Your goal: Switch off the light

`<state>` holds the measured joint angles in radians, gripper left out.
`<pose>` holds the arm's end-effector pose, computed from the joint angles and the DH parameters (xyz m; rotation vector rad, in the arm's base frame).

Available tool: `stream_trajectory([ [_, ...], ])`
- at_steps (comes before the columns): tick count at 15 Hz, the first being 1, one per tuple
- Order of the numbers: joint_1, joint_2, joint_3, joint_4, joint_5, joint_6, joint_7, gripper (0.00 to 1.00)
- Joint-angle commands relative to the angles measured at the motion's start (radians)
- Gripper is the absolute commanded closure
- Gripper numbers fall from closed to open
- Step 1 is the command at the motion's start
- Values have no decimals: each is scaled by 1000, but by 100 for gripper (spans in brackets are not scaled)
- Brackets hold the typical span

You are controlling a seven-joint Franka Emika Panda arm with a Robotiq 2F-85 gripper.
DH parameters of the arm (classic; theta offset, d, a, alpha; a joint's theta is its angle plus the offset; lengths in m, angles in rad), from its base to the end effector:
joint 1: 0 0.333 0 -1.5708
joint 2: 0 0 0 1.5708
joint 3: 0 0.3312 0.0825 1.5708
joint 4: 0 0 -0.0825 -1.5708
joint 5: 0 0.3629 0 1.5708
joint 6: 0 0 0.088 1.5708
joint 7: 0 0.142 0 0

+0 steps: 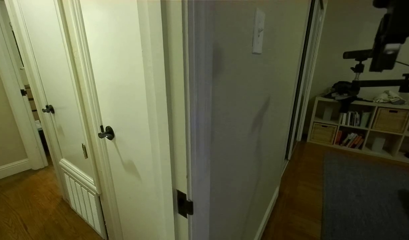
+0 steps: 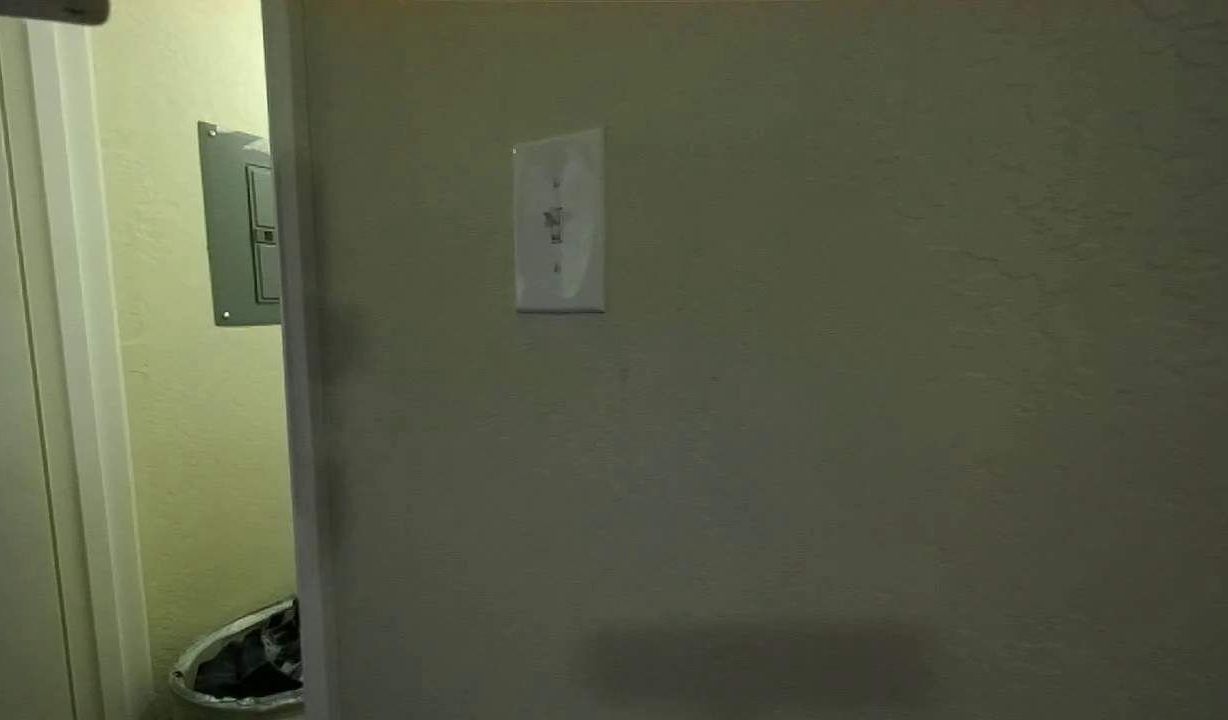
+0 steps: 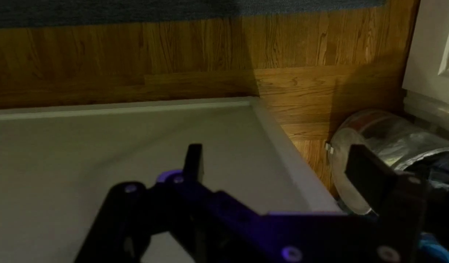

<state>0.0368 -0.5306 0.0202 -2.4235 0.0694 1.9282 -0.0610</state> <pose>0.3659 0.0285 0.4851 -3.0827 -0.1423 -0.0548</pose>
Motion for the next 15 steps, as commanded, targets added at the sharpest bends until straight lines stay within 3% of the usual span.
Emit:
stream_trajectory([
  [1,-32,98,-15,77,-42,77,14,0],
  [10,-81,284,-47,297,-92,212,22,0],
  [11,-82,300,-50,320,-89,222,20,10],
  [12,-83,315,-52,340,-88,237,18,26],
  [15,-86,342,-57,385,-102,299,17,47],
])
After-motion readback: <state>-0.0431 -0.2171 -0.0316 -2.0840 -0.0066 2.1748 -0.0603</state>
